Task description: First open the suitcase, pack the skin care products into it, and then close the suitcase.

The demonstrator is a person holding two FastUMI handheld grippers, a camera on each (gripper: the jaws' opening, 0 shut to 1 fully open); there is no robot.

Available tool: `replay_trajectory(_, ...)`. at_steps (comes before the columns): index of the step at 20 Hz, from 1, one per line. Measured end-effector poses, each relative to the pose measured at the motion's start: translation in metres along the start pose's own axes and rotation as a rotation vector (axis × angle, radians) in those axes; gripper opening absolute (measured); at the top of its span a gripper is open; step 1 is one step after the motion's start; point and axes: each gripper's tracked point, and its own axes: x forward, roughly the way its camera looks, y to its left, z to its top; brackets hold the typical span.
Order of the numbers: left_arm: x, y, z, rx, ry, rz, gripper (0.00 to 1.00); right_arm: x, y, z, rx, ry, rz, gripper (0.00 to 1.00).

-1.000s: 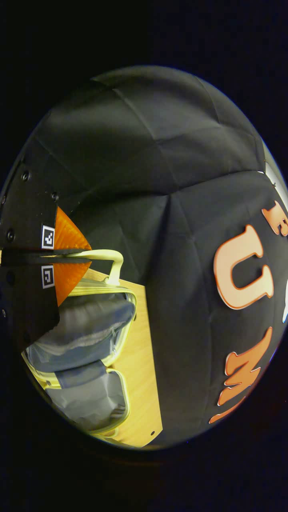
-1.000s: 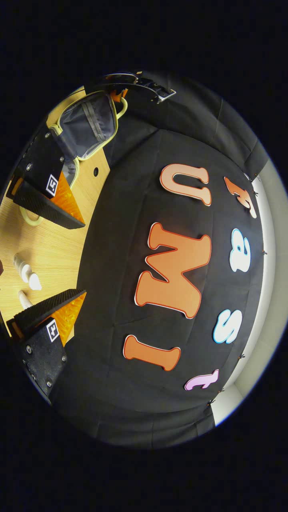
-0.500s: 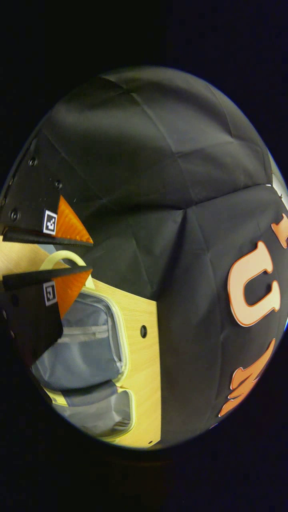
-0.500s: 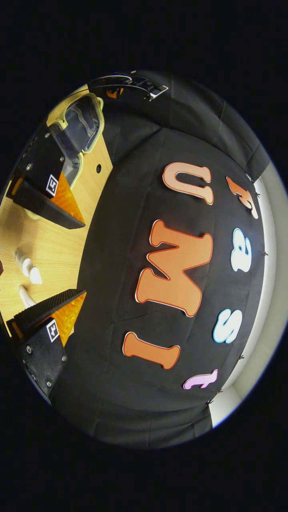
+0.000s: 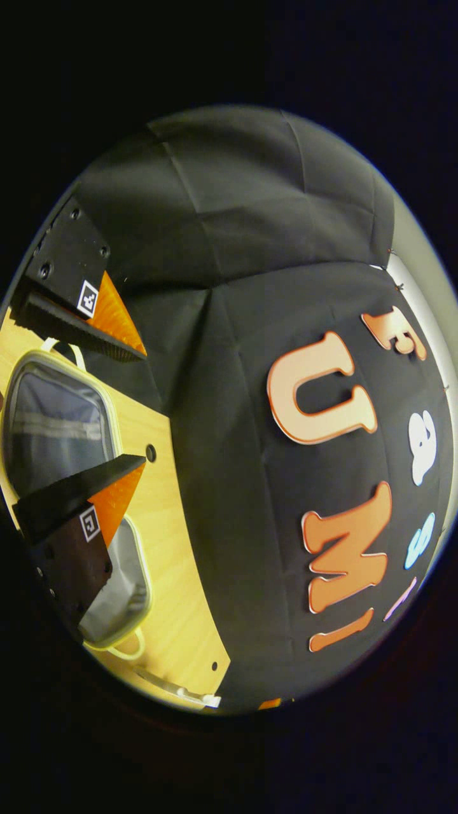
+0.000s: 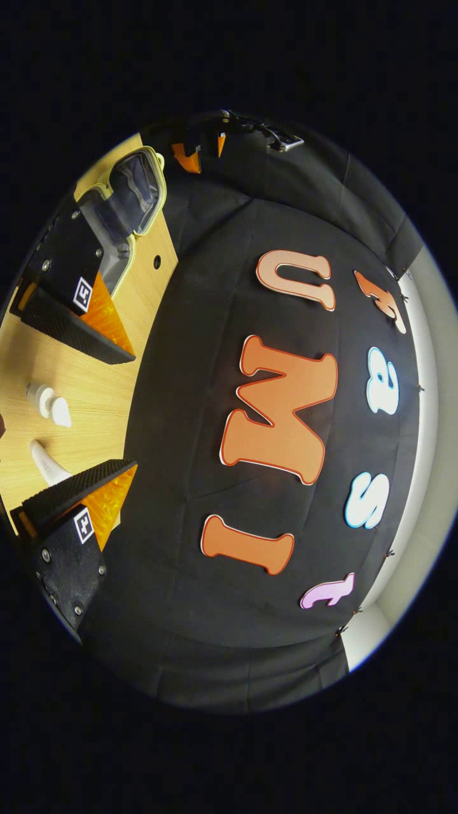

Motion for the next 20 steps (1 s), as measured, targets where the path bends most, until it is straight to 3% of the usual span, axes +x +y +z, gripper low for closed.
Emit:
replay_trajectory(1, -0.005, -0.014, 0.012, 0.000, -0.021, -0.014, 0.98, 0.001, -0.006, -0.004, -0.003, 0.006, 0.002, 0.96)
replay_trajectory(10, -0.042, -0.163, 0.061, -0.033, -0.098, -0.198, 0.98, -0.005, -0.064, -0.042, 0.007, 0.061, -0.004, 0.96)
replay_trajectory(20, -0.087, -0.321, 0.041, -0.065, -0.093, -0.417, 0.99, -0.002, -0.100, -0.123, 0.021, 0.165, 0.051, 0.96)
